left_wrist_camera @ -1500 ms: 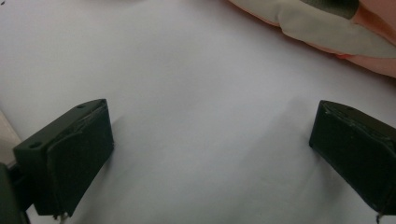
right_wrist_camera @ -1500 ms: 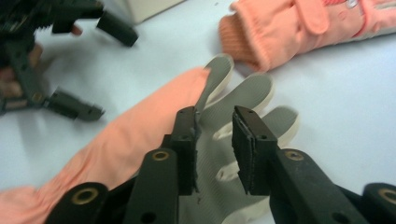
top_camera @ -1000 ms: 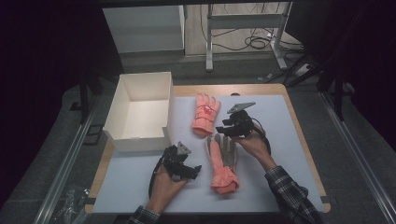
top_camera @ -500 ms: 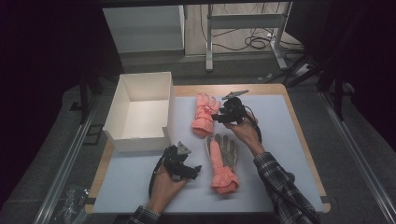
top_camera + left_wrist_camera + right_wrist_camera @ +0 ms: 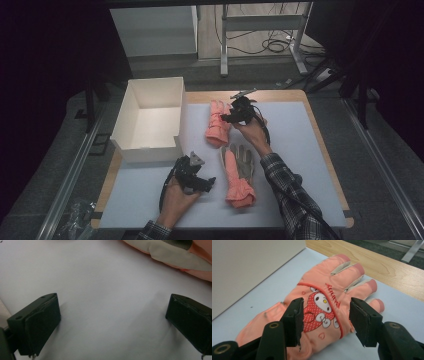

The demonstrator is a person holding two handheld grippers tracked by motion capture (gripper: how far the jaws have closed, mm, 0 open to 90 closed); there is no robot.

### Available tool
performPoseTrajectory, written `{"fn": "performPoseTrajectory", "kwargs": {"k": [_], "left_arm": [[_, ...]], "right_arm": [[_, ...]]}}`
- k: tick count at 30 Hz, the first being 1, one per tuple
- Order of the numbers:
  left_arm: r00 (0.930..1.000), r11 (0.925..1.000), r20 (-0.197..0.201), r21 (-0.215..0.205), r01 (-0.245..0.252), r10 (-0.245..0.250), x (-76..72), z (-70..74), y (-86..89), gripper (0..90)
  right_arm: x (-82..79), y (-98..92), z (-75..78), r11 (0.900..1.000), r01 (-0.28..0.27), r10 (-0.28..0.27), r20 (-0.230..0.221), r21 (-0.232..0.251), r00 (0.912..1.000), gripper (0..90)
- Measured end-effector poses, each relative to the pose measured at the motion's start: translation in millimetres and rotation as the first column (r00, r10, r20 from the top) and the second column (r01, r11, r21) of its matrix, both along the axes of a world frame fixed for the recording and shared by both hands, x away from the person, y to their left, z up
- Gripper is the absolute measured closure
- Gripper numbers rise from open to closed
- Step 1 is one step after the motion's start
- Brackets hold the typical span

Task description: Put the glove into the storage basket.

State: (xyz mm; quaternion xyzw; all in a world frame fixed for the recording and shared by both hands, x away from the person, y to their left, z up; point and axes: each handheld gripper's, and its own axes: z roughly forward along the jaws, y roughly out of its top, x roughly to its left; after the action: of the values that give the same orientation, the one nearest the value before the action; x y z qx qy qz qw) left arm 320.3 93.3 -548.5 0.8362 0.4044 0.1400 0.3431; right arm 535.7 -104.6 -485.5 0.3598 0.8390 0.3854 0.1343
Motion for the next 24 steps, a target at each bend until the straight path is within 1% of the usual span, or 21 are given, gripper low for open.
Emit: {"fn": "performPoseTrajectory", "kwargs": {"k": [2,3,5,9,10,11,12,13,14,16,17,19,20,22,23,24], "left_arm": [[1.0,1.0,0.0,0.0,0.0,0.0,0.0,0.0,0.0,0.0],[1.0,1.0,0.001,0.001,0.001,-0.001,0.1,0.0,0.1,0.0],[1.0,1.0,0.001,0.001,0.001,-0.001,0.1,0.1,0.1,0.0],[1.0,1.0,0.001,0.002,0.001,-0.001,0.1,0.0,0.1,0.0],[1.0,1.0,0.001,0.001,0.001,-0.001,0.1,0.1,0.1,0.0],[1.0,1.0,0.001,0.002,0.001,-0.001,0.1,0.0,0.0,0.0],[1.0,1.0,0.001,0.002,0.002,-0.002,0.1,0.1,0.1,0.0],[1.0,1.0,0.001,0.002,0.001,-0.001,0.1,0.0,0.0,0.0],[1.0,1.0,0.001,0.001,0.001,-0.001,0.2,0.0,0.1,0.0],[1.0,1.0,0.0,0.002,0.001,-0.001,0.2,0.1,0.1,0.0],[1.0,1.0,0.0,0.001,0.001,-0.001,0.1,0.1,0.0,0.0],[1.0,1.0,0.0,0.002,0.001,-0.001,0.2,0.0,0.0,0.0],[1.0,1.0,0.0,0.002,0.001,-0.001,0.2,0.0,0.0,0.0],[1.0,1.0,0.0,0.001,0.001,-0.001,0.2,0.0,0.0,0.0],[1.0,1.0,0.0,0.002,0.001,-0.001,0.2,0.1,0.1,0.0],[1.0,1.0,0.0,0.001,0.001,-0.001,0.2,0.0,0.0,0.0]], "right_arm": [[4.2,3.9,-3.8,1.0,0.015,-0.015,-0.003,-0.011,0.9999,43.4],[8.5,7.1,-8.7,1.0,0.01,-0.01,-0.018,-0.018,0.9998,42.9],[9.4,8.4,-10.5,1.0,0.015,-0.015,-0.025,-0.022,0.9996,42.4],[14.6,13.2,-21.8,0.999,0.019,-0.021,-0.064,-0.033,0.9977,42.8],[15.4,13.9,-23.9,0.999,0.022,-0.024,-0.077,-0.03,0.9968,45.3],[15.7,13.9,-25.8,1.0,0.006,-0.008,-0.089,-0.023,0.996,55.2],[15.7,13.9,-25.8,1.0,0.006,-0.008,-0.089,-0.023,0.996,55.2],[15.1,14.2,-26.3,1.0,0.0,-0.002,-0.094,-0.017,0.9956,60.6],[13.9,15.1,-26.9,1.0,-0.009,0.008,-0.096,-0.012,0.9954,67.9],[11.7,17.7,-26.0,0.999,-0.019,0.016,-0.087,-0.032,0.9961,77.7],[11.1,18.6,-25.4,0.999,-0.019,0.015,-0.084,-0.039,0.9964,80.9],[9.0,20.6,-22.5,0.998,-0.022,0.018,-0.064,-0.065,0.9978,85.6],[9.0,20.6,-22.5,0.998,-0.022,0.018,-0.064,-0.065,0.9978,85.6],[8.8,19.2,-21.0,0.998,-0.02,0.016,-0.066,-0.056,0.9977,86.5],[9.5,16.5,-20.0,0.999,-0.021,0.019,-0.071,-0.035,0.9973,86.7],[9.5,16.5,-20.0,0.999,-0.021,0.019,-0.071,-0.035,0.9973,86.7]]}}
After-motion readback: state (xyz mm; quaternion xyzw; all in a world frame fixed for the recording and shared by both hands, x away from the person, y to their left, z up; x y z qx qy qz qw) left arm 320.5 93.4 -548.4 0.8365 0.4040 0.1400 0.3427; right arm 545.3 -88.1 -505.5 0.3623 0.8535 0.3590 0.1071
